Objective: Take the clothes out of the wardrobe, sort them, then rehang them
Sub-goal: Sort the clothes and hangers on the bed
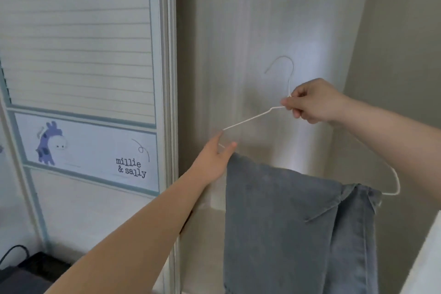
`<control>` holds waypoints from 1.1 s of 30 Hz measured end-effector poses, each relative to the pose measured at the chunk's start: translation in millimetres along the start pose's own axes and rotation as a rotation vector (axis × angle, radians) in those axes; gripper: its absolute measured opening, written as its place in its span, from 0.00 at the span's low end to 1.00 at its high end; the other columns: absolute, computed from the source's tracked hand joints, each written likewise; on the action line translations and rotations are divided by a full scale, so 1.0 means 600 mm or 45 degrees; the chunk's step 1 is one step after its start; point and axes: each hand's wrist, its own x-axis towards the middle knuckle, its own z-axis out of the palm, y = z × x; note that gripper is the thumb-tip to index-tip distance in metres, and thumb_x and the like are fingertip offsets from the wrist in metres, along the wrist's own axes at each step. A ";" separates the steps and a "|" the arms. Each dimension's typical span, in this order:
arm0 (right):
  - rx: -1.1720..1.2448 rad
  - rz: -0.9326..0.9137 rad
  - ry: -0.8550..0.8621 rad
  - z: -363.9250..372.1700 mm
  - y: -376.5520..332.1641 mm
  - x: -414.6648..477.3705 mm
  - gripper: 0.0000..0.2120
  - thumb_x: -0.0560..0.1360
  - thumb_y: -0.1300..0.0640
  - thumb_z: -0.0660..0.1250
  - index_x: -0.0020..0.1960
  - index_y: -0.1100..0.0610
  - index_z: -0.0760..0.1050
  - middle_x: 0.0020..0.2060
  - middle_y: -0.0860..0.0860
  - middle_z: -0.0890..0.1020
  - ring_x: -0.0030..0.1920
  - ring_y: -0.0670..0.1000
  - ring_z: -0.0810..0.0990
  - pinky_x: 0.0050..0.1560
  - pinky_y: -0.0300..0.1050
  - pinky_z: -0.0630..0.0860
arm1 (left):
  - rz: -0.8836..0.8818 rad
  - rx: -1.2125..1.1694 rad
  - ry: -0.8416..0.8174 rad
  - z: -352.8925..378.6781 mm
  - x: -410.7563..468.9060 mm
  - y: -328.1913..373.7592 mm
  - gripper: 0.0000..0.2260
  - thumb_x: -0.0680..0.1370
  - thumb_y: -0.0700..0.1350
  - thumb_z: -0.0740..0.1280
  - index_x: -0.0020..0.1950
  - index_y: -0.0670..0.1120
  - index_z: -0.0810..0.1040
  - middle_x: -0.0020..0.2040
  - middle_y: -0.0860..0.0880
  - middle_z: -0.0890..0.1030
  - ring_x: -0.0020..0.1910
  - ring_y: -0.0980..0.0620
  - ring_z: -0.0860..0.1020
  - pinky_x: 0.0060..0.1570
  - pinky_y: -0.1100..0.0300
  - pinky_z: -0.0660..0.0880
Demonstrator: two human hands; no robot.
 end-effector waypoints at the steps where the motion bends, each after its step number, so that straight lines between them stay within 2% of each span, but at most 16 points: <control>1: 0.050 0.059 0.016 -0.014 -0.008 0.022 0.12 0.75 0.56 0.71 0.38 0.63 0.78 0.25 0.52 0.78 0.23 0.48 0.67 0.22 0.37 0.64 | 0.036 -0.006 -0.021 -0.002 0.018 0.016 0.30 0.82 0.58 0.61 0.81 0.49 0.58 0.79 0.49 0.63 0.77 0.51 0.62 0.73 0.61 0.56; 5: 0.366 0.350 0.000 -0.057 -0.039 0.105 0.02 0.77 0.63 0.68 0.47 0.61 0.75 0.27 0.55 0.80 0.21 0.45 0.70 0.24 0.34 0.72 | 0.144 -0.063 -0.079 -0.002 0.089 0.074 0.25 0.83 0.54 0.62 0.78 0.47 0.65 0.75 0.47 0.69 0.73 0.53 0.68 0.70 0.62 0.63; 6: 0.461 0.396 -0.015 -0.063 -0.044 0.126 0.01 0.78 0.64 0.66 0.48 0.61 0.74 0.28 0.56 0.80 0.21 0.45 0.71 0.25 0.34 0.74 | 0.172 -0.039 -0.083 -0.003 0.108 0.087 0.22 0.83 0.53 0.62 0.76 0.46 0.68 0.72 0.48 0.72 0.69 0.55 0.71 0.66 0.65 0.66; 8: 0.624 0.425 -0.056 -0.073 -0.051 0.169 0.03 0.80 0.64 0.62 0.48 0.60 0.73 0.32 0.58 0.81 0.22 0.47 0.76 0.27 0.37 0.77 | 0.222 -0.001 -0.085 -0.005 0.138 0.112 0.16 0.83 0.53 0.61 0.68 0.48 0.75 0.62 0.53 0.78 0.58 0.58 0.75 0.50 0.75 0.70; 9: 0.691 0.419 -0.068 -0.076 -0.055 0.189 0.04 0.80 0.64 0.60 0.47 0.60 0.73 0.35 0.59 0.81 0.24 0.48 0.78 0.28 0.39 0.79 | 0.245 0.019 -0.078 -0.007 0.151 0.125 0.13 0.84 0.53 0.60 0.64 0.49 0.76 0.57 0.55 0.79 0.54 0.59 0.76 0.44 0.76 0.70; 10: 0.746 0.409 -0.072 -0.080 -0.056 0.210 0.05 0.80 0.63 0.59 0.48 0.61 0.73 0.39 0.60 0.81 0.26 0.49 0.81 0.30 0.41 0.80 | 0.269 0.047 -0.082 -0.009 0.165 0.137 0.12 0.84 0.53 0.59 0.62 0.49 0.77 0.56 0.54 0.80 0.53 0.58 0.77 0.43 0.75 0.70; 13: 0.890 0.360 -0.064 -0.084 -0.055 0.273 0.04 0.79 0.63 0.58 0.51 0.61 0.71 0.47 0.60 0.79 0.34 0.53 0.84 0.33 0.46 0.82 | 0.252 0.092 -0.127 -0.021 0.206 0.175 0.18 0.84 0.55 0.57 0.63 0.46 0.78 0.60 0.50 0.81 0.58 0.51 0.79 0.53 0.62 0.74; 16: 0.983 0.273 -0.106 -0.080 -0.059 0.337 0.04 0.79 0.62 0.57 0.52 0.62 0.69 0.47 0.61 0.79 0.38 0.56 0.85 0.35 0.48 0.82 | 0.202 -0.003 -0.116 -0.042 0.246 0.213 0.21 0.83 0.60 0.54 0.61 0.48 0.80 0.56 0.51 0.84 0.56 0.49 0.81 0.57 0.52 0.77; 20: 1.066 0.171 -0.162 -0.070 -0.082 0.410 0.07 0.78 0.62 0.58 0.49 0.65 0.71 0.39 0.63 0.83 0.40 0.57 0.85 0.41 0.49 0.82 | 0.194 -0.111 -0.073 -0.076 0.288 0.266 0.27 0.82 0.65 0.51 0.58 0.49 0.82 0.51 0.50 0.86 0.51 0.48 0.85 0.55 0.51 0.78; 23: 1.098 0.075 -0.224 -0.062 -0.104 0.462 0.08 0.77 0.61 0.59 0.48 0.66 0.72 0.33 0.61 0.83 0.37 0.57 0.84 0.42 0.49 0.82 | 0.231 -0.009 -0.090 -0.103 0.313 0.296 0.25 0.81 0.65 0.54 0.59 0.48 0.80 0.50 0.51 0.87 0.49 0.49 0.85 0.53 0.52 0.79; 26: 1.114 -0.032 -0.226 -0.061 -0.130 0.517 0.07 0.77 0.61 0.59 0.49 0.66 0.71 0.42 0.63 0.82 0.41 0.58 0.84 0.47 0.51 0.81 | 0.290 0.177 0.059 -0.122 0.346 0.311 0.15 0.82 0.56 0.62 0.59 0.46 0.78 0.47 0.51 0.87 0.44 0.52 0.85 0.44 0.59 0.77; 29: 1.158 -0.140 -0.193 -0.067 -0.163 0.569 0.06 0.77 0.61 0.59 0.49 0.65 0.70 0.48 0.63 0.79 0.44 0.58 0.83 0.48 0.51 0.80 | 0.331 0.178 0.277 -0.135 0.393 0.321 0.10 0.84 0.47 0.59 0.55 0.45 0.78 0.45 0.46 0.86 0.38 0.52 0.81 0.32 0.64 0.72; 31: 1.182 -0.203 -0.166 -0.075 -0.185 0.600 0.05 0.77 0.62 0.59 0.48 0.64 0.70 0.51 0.63 0.78 0.44 0.58 0.83 0.47 0.50 0.80 | 0.403 0.206 0.403 -0.148 0.424 0.334 0.10 0.85 0.47 0.56 0.51 0.46 0.76 0.42 0.45 0.86 0.36 0.51 0.80 0.33 0.61 0.72; 33: 1.212 -0.264 -0.158 -0.083 -0.206 0.629 0.05 0.77 0.62 0.59 0.49 0.63 0.70 0.53 0.63 0.79 0.45 0.57 0.83 0.47 0.50 0.80 | 0.492 0.278 0.498 -0.166 0.452 0.348 0.11 0.85 0.46 0.56 0.49 0.47 0.75 0.39 0.46 0.85 0.35 0.51 0.80 0.37 0.56 0.76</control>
